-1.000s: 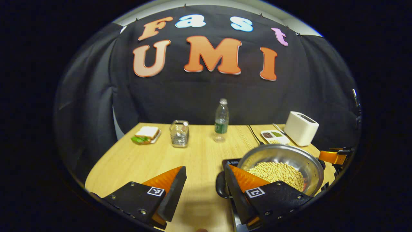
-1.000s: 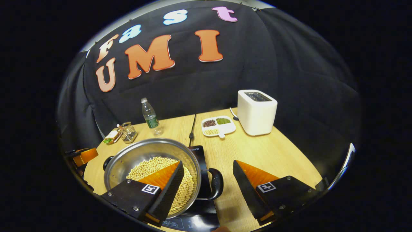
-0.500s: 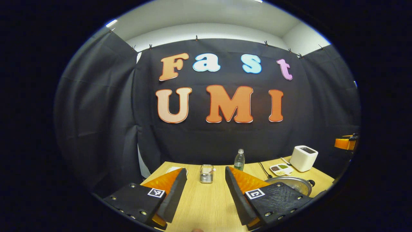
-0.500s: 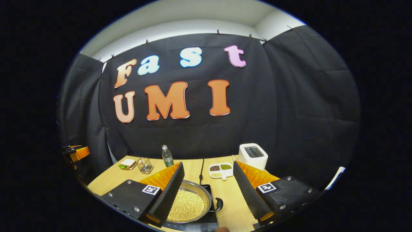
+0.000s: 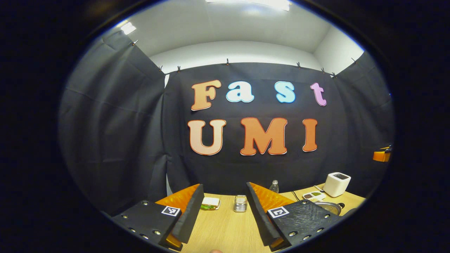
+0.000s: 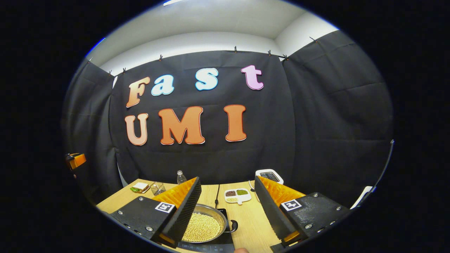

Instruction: First push the handle of the pot to place it horizontally, then grasp the pot with both hands and set it on the induction cooktop.

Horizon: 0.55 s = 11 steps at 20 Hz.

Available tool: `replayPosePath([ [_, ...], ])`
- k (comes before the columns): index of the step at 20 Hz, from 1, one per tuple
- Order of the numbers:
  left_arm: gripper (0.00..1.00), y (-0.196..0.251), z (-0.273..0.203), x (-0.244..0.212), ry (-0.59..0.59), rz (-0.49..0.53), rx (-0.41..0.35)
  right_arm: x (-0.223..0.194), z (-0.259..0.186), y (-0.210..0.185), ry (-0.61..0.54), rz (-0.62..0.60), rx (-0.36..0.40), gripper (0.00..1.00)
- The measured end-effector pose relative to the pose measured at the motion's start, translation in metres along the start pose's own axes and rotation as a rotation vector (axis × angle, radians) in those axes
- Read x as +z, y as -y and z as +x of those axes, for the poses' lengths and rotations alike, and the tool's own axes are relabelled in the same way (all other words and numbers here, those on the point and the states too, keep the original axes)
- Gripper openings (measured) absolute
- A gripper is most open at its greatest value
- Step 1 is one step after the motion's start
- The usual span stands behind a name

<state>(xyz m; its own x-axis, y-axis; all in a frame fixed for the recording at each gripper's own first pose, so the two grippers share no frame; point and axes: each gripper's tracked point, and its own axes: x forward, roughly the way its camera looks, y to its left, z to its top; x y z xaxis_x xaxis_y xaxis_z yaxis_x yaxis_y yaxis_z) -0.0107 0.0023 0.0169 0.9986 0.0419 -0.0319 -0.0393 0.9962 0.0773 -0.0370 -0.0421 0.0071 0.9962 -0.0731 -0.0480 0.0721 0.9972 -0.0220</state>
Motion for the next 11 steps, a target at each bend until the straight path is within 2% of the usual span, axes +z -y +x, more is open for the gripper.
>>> replayPosePath([
  [11,0.75,0.0092,0.0003,-0.0013,-0.021,0.013,-0.024,0.0004,-0.0013,0.0004,0.006,-0.002,-0.005,0.94],
])
